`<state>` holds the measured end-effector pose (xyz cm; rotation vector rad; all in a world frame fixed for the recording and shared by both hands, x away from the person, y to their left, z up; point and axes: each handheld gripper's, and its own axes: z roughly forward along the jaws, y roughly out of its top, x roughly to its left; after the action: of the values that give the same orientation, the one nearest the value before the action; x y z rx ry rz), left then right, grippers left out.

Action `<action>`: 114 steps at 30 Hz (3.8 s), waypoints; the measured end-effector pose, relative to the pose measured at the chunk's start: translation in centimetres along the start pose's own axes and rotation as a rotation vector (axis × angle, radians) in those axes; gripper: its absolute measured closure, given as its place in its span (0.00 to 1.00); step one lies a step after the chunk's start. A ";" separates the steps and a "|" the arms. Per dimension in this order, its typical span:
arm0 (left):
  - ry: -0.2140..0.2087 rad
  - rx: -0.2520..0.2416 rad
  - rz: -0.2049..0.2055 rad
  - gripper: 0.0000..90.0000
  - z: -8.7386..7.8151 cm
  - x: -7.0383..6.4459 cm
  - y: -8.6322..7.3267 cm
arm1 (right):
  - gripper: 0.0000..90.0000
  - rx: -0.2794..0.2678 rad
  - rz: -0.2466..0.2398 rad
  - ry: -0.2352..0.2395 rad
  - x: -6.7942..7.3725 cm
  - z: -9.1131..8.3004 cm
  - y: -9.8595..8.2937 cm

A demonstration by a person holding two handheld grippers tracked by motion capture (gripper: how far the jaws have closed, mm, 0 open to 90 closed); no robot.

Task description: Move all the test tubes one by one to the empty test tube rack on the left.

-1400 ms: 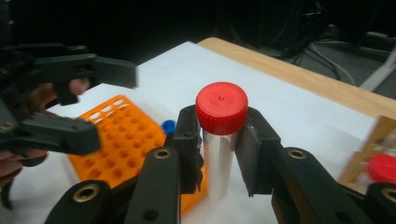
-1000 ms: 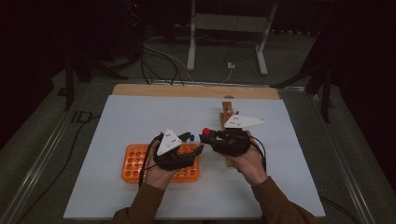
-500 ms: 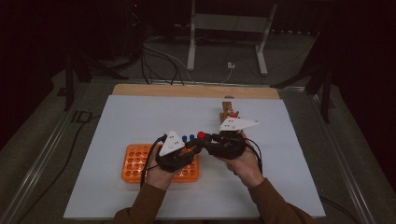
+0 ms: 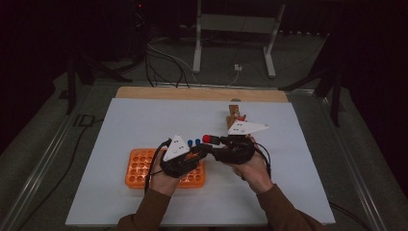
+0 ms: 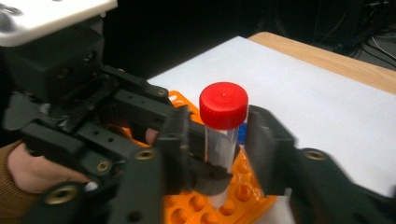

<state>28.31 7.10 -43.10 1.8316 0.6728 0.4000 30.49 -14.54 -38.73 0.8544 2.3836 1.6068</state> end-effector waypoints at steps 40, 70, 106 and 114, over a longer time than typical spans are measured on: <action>0.163 -0.052 -0.090 0.84 -1.7 4.3 -2.3 | 0.00 -0.057 0.068 -0.251 -5.0 -5.2 -5.0; 0.209 0.270 -0.109 0.84 1.7 5.1 -3.9 | 0.00 -0.066 0.067 -0.238 -5.1 -5.9 -5.9; 0.087 0.085 -0.222 0.20 -0.9 6.0 -3.6 | 0.00 -0.045 0.051 -0.272 -5.9 -5.3 -5.1; 0.106 0.042 -0.211 0.07 -1.3 5.8 -3.3 | 0.00 -0.032 0.044 -0.305 -6.7 -4.4 -4.2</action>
<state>31.23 12.50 -45.96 1.7661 0.9443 0.3467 32.63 -22.76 -41.88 1.0671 2.1363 1.4076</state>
